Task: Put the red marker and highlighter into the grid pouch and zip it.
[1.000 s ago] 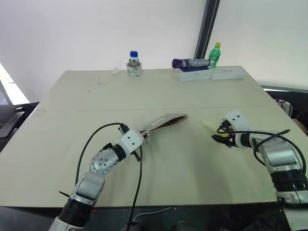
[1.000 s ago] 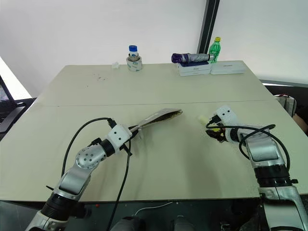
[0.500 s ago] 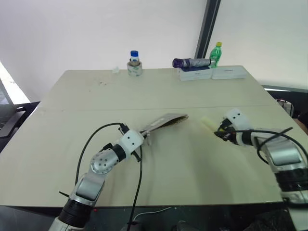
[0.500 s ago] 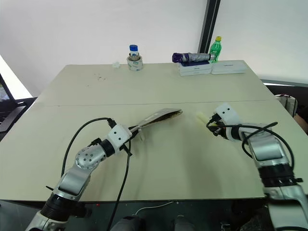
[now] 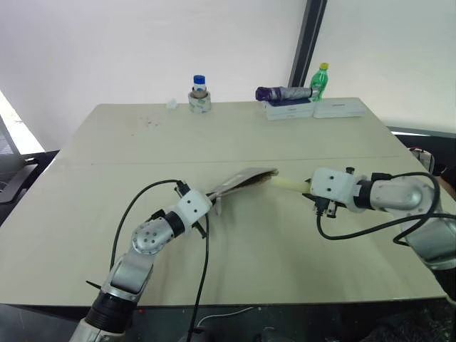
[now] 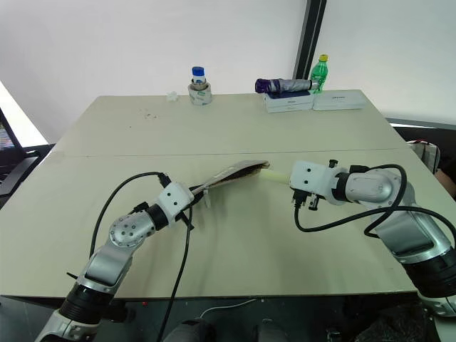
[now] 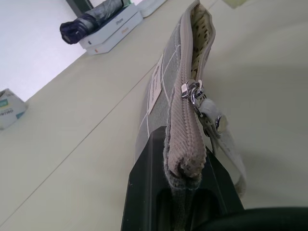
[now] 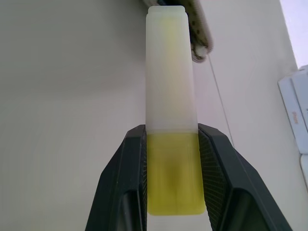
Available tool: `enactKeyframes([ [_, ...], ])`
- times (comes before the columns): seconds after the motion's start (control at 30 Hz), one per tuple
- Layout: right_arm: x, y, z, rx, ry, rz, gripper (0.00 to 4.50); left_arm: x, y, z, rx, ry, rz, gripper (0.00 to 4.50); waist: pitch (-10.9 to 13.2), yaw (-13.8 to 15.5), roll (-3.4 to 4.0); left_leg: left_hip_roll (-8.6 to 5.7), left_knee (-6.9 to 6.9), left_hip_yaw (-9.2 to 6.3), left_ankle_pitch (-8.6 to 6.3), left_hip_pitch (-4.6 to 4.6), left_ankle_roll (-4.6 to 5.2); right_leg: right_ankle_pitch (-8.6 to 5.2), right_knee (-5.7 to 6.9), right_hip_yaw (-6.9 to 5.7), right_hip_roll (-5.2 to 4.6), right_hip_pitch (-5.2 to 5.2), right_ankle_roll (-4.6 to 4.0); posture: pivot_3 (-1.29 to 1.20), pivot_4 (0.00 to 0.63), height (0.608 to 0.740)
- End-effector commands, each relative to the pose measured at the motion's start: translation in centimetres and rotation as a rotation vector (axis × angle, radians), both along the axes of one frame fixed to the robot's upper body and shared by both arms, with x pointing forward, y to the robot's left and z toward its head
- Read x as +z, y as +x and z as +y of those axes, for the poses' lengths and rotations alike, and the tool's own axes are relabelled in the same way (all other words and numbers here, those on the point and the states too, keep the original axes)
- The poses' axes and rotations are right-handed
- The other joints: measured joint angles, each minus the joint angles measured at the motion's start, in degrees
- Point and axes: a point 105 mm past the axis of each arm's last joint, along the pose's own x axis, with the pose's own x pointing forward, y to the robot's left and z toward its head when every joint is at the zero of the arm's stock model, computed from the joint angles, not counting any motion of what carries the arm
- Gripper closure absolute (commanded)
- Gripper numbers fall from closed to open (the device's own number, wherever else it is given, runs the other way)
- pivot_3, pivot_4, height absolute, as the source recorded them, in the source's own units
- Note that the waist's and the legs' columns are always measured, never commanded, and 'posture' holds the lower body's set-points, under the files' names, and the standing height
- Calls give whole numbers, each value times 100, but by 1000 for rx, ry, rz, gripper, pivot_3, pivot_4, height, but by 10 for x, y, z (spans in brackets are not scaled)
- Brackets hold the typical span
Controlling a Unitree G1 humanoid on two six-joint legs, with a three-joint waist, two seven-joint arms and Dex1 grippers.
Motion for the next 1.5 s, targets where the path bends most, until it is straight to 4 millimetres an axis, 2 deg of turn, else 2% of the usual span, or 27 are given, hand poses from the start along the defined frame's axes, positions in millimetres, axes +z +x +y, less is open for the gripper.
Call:
enactKeyframes([
  [0.03, 14, 2, 8, 31, -3, -73, 3605, 12, -5, -12, -57, 12, -59, 4500, 0, -1, 0, 0, 0, 0, 0, 0, 0, 0, 0, 0, 0, 0, 0, 0, 150, 740],
  [0.47, 10, 3, 11, 76, -72, -78, 3605, 16, -12, -21, -112, 26, -99, 4500, 0, -1, 0, 0, 0, 0, 0, 0, 0, 0, 0, 0, 0, 0, 0, 0, 150, 740],
  [0.7, 7, 3, 38, 170, -136, -127, 3605, 14, -23, -34, -210, 88, -123, 4500, 0, -12, 0, 0, 0, 0, 0, 0, 0, 0, 0, 0, 0, -1, 0, 0, 150, 740],
  [0.83, 8, 1, 66, 259, -166, -179, 3605, 17, -26, -40, -225, 61, -112, 4500, 0, -16, 1, 0, 0, 0, 1, 0, -1, 0, 1, 0, 1, -3, 0, 0, 150, 740],
  [0.97, 9, -4, 76, 301, -145, -166, 3605, 17, -23, -38, -203, 44, -97, 4500, 0, 7, 0, 0, 0, -1, 1, 0, -1, 0, 1, 0, 1, -2, 0, 0, 150, 740],
  [1.0, 9, -4, 76, 299, -140, -166, 2542, 17, -23, -37, -195, 39, -92, 4500, 0, 5, 0, -1, 1, -1, 1, -1, -1, 0, 1, 0, 0, -2, 0, 0, 150, 740],
  [1.03, 10, -3, 75, 297, -138, -168, 2116, 16, -22, -36, -186, 32, -86, 4500, 0, 2, 0, -2, 2, -1, 1, -1, -1, 0, 1, 0, 0, -2, 0, 0, 150, 740],
  [1.17, 36, 2, 58, 222, -68, -210, 69, 19, -15, -28, -127, -47, -35, 4500, 0, -2, 0, -2, 3, -1, 1, -1, -1, 0, 2, 0, 0, -2, 0, 0, 150, 740],
  [1.33, 62, -4, 44, 173, 67, -174, 69, 23, -9, -25, -81, -167, 36, 4500, 0, -2, 0, -2, 3, -1, 1, -1, -1, 0, 2, 0, 0, -2, 0, 0, 150, 740],
  [1.43, 67, -4, 37, 124, 153, -140, 69, 27, -6, -26, -69, -271, 103, 4500, 0, -2, -1, -1, 3, -2, 0, -1, -1, 0, 2, 0, 0, -1, 0, 0, 150, 740],
  [1.5, 66, -4, 35, 98, 218, -101, 601, 29, -5, -28, -71, -316, 128, 4500, 0, -2, 0, -1, 3, -2, 0, -1, -1, 0, 2, 0, 0, -1, 0, 0, 150, 740],
])
